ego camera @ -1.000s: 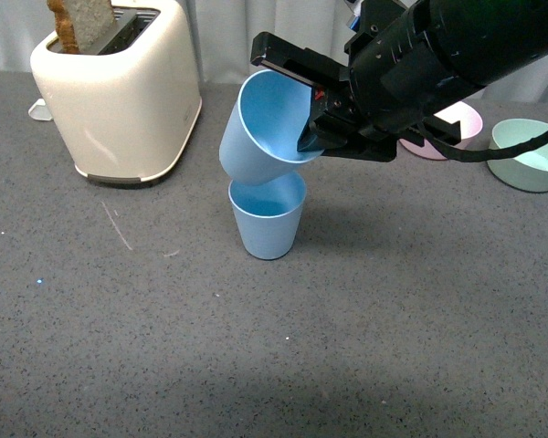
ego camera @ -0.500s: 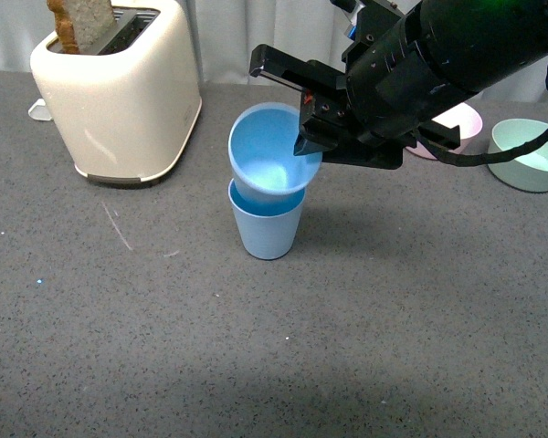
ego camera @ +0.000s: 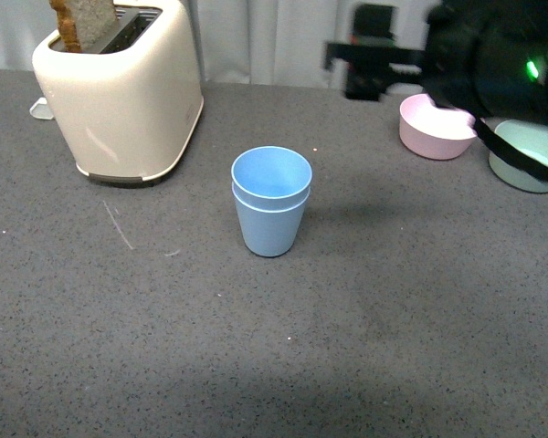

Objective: Stack blue cups with both arms

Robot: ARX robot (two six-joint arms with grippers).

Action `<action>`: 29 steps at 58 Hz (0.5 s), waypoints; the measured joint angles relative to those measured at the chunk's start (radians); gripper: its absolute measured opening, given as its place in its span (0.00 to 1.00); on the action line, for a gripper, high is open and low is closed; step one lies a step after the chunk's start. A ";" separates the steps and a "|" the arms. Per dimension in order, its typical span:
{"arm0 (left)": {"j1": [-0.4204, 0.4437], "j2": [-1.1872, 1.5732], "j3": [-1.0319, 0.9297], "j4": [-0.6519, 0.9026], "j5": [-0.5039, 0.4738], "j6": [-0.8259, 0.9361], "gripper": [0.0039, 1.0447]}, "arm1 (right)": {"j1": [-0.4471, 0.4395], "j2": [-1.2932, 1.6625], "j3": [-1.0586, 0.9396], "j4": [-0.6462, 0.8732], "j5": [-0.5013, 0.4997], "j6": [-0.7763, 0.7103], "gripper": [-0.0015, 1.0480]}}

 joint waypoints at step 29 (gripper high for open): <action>0.000 0.000 0.000 -0.001 0.002 0.000 0.94 | -0.202 -0.467 -0.528 0.309 -0.151 -0.141 0.01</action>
